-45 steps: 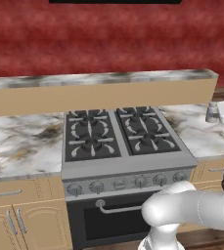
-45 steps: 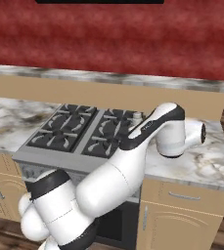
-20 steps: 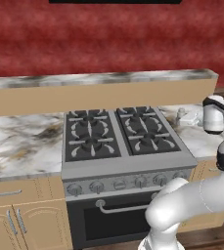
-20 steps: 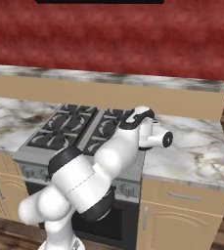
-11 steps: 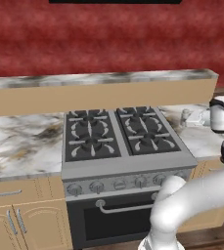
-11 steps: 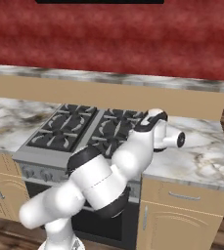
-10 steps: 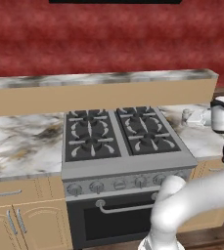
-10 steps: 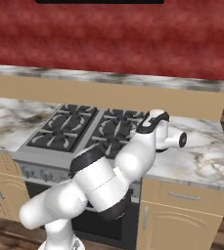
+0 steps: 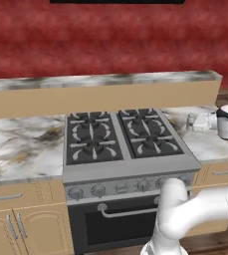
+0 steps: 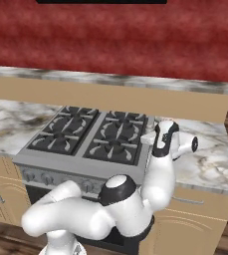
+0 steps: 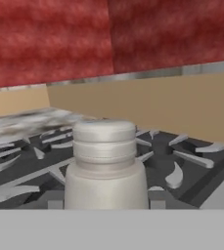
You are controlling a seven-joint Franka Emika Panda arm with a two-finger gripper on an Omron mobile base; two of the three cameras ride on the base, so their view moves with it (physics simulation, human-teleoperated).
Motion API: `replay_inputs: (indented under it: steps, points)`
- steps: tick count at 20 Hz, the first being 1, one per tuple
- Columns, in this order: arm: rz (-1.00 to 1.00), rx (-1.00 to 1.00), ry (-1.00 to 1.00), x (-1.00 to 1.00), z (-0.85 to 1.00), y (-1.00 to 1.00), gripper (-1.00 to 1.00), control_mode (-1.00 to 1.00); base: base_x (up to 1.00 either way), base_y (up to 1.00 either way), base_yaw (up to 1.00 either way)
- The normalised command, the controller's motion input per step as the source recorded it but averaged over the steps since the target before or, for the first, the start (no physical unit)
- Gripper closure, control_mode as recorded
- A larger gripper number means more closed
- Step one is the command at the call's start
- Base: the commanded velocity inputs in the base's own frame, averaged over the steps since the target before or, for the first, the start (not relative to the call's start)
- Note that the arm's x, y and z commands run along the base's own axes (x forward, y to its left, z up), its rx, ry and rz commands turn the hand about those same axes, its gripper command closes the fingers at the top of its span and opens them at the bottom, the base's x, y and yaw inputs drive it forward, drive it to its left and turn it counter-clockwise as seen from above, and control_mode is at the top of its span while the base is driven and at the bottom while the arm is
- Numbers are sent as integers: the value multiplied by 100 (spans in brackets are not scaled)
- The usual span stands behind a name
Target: Collect the turmeric, mayonnaise, and shaker from the cabinet and place them next to the stove.
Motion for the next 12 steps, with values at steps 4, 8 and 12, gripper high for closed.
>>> replay_inputs:
  steps: [4,8,12]
  points:
    - [2,0,0,27,-30,-5,100,-100,0,0,0]
    - [2,0,0,15,-23,-10,100,-100,0,0,0]
    - [2,0,0,5,-21,-20,100,-100,0,0,0]
